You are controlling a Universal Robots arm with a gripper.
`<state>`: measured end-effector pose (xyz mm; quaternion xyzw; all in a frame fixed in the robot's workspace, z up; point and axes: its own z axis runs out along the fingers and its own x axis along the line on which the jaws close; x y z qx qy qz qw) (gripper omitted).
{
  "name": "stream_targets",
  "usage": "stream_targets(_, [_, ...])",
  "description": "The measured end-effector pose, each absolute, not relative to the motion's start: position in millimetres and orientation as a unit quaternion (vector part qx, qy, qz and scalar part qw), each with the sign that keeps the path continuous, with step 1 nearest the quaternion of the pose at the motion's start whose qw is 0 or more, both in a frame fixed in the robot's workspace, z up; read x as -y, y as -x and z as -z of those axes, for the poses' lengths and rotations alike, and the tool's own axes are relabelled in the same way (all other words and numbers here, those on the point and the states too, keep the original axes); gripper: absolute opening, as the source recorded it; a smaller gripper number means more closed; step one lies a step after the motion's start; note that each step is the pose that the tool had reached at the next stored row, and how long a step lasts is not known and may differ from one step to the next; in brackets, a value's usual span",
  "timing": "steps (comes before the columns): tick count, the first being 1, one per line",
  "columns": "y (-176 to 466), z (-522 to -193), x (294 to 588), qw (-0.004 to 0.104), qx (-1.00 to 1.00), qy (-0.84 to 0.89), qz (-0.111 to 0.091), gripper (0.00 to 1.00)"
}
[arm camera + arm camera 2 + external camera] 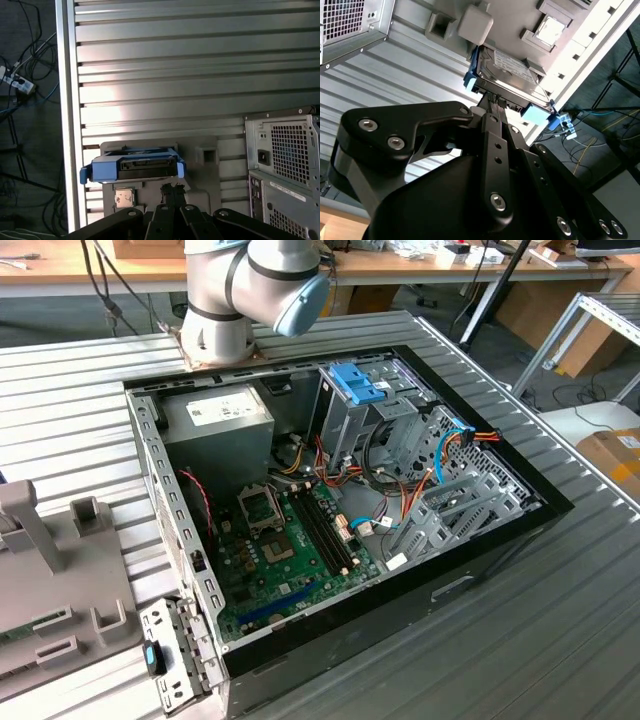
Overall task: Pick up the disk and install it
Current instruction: 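Reach for the disk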
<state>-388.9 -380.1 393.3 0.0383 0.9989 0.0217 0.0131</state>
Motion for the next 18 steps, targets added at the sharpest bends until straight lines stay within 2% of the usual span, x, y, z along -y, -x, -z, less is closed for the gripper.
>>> stream_targets(18, [422, -393, 380, 0.013, -0.999, -0.038, -0.022, 0.11])
